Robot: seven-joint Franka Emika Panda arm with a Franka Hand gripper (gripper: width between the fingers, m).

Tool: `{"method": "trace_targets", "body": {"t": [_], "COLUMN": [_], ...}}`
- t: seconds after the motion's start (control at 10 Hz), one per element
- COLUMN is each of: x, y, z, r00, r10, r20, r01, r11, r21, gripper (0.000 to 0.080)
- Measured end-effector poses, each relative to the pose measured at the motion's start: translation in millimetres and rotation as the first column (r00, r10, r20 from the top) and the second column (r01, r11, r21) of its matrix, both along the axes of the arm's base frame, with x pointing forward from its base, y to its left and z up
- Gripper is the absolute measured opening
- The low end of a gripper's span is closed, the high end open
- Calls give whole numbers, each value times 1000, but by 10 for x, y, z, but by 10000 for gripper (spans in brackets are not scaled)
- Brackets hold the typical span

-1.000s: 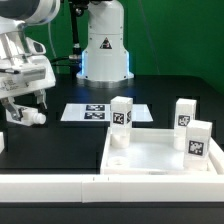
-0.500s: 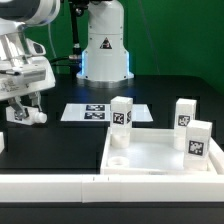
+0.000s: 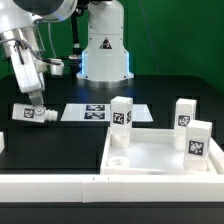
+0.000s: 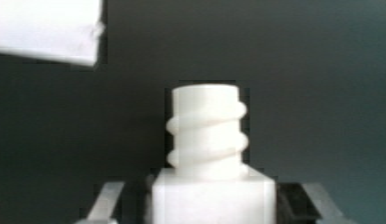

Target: Assemble square table

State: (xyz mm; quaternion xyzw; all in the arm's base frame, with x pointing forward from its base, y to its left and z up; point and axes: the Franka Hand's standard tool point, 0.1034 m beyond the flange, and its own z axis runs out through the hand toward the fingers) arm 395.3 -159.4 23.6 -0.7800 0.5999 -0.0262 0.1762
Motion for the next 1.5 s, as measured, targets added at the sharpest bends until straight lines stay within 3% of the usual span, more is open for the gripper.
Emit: {"method": "trace_targets", "body": {"t": [0.2, 0.3, 0.4, 0.5, 0.8, 0.9, 1.0, 1.1, 1.3, 1.5], "x": [6, 64, 109, 106, 82, 70, 70, 81, 62, 56], "y": [7, 80, 191, 233, 190, 237, 312, 337, 320, 312], "z": [-3, 2, -5, -12, -19, -22, -15, -16, -60, -63], "r00": [993, 939, 863, 805, 688, 648, 582, 520, 462, 466], "r10": [116, 339, 497, 587, 721, 758, 811, 853, 885, 883], "r20": [25, 58, 88, 91, 88, 80, 56, 40, 49, 48], "r01": [-115, -330, -481, -570, -691, -735, -800, -846, -878, -876], "r11": [993, 936, 863, 807, 687, 649, 584, 520, 465, 469], "r21": [-39, -122, -152, -155, -224, -195, -136, -117, -117, -116], "gripper": [284, 284, 284, 284, 285, 285, 285, 285, 285, 285]}}
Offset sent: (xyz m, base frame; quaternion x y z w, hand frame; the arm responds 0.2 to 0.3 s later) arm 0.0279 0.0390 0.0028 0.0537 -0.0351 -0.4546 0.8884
